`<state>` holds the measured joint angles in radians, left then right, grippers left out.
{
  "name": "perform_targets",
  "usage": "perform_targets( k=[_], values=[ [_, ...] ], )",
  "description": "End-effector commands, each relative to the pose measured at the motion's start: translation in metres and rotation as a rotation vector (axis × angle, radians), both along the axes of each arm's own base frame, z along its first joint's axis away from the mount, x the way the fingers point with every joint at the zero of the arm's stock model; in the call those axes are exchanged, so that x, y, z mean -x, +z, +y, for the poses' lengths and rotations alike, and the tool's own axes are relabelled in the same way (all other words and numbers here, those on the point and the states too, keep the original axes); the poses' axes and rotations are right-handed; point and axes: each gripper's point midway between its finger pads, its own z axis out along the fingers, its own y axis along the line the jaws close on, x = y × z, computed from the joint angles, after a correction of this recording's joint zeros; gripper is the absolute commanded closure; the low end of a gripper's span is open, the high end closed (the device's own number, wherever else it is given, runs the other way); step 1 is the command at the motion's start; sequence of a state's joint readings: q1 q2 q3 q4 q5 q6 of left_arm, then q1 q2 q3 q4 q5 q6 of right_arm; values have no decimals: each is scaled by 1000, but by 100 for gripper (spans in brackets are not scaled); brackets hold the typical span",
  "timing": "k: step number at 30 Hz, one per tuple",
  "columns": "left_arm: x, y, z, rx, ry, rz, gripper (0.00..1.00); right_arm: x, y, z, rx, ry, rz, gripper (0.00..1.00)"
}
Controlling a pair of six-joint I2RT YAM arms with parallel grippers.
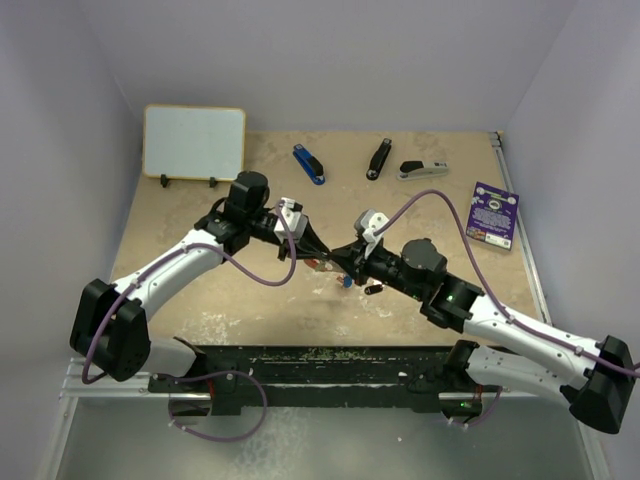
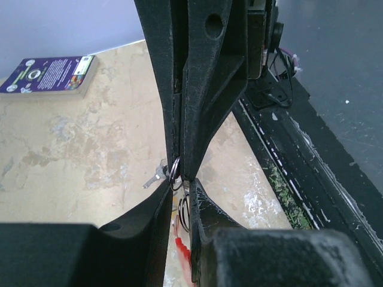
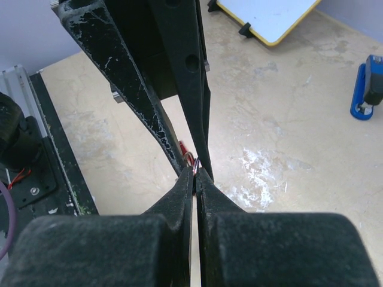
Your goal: Put the keys on the keyring
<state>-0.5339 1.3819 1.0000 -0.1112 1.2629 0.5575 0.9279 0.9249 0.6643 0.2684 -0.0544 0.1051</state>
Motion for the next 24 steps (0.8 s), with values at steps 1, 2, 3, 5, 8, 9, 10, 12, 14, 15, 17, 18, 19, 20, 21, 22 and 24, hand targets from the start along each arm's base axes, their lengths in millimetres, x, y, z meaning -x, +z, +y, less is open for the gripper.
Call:
perform_targets(
  k=[1,2,3,5,8,9,10,12,14,15,17,18,19,20,21,22,24],
  values=[
    [19,41,-5,110,-142,-15,80,6,31,6,-83,44,-101,100],
    [20,41,-5,111,-146,-7,81,6,32,6,-90,46,-110,100],
    [21,42,-4,112,-150,-3,81,8,32,5,-95,51,-119,100],
    [23,42,-4,112,-156,5,82,9,32,5,-108,57,-136,100],
    [25,45,-4,115,-166,17,82,10,27,7,-104,70,-144,100],
    [26,47,-4,118,-169,18,83,10,25,8,-105,74,-144,100],
    [26,48,-4,119,-173,21,83,10,25,9,-107,77,-148,100],
    [27,51,-4,121,-179,23,84,9,24,11,-111,82,-158,100],
    [28,52,-4,122,-182,25,88,9,23,12,-115,84,-168,100],
    [28,52,-4,121,-182,27,91,9,23,13,-115,87,-169,100],
    [28,52,-4,120,-182,29,93,9,22,14,-119,95,-175,100],
    [28,52,-4,120,-182,30,94,9,22,15,-121,97,-177,100],
    [28,53,-4,120,-183,31,94,10,23,15,-128,99,-181,100],
    [28,53,-3,120,-184,31,94,10,24,15,-132,98,-186,100],
    [28,54,-4,120,-184,33,94,9,23,15,-134,96,-189,100],
    [28,55,-3,121,-185,34,95,9,23,15,-137,96,-191,100],
    [28,58,-4,121,-185,38,95,10,23,14,-144,96,-198,100]
  ],
)
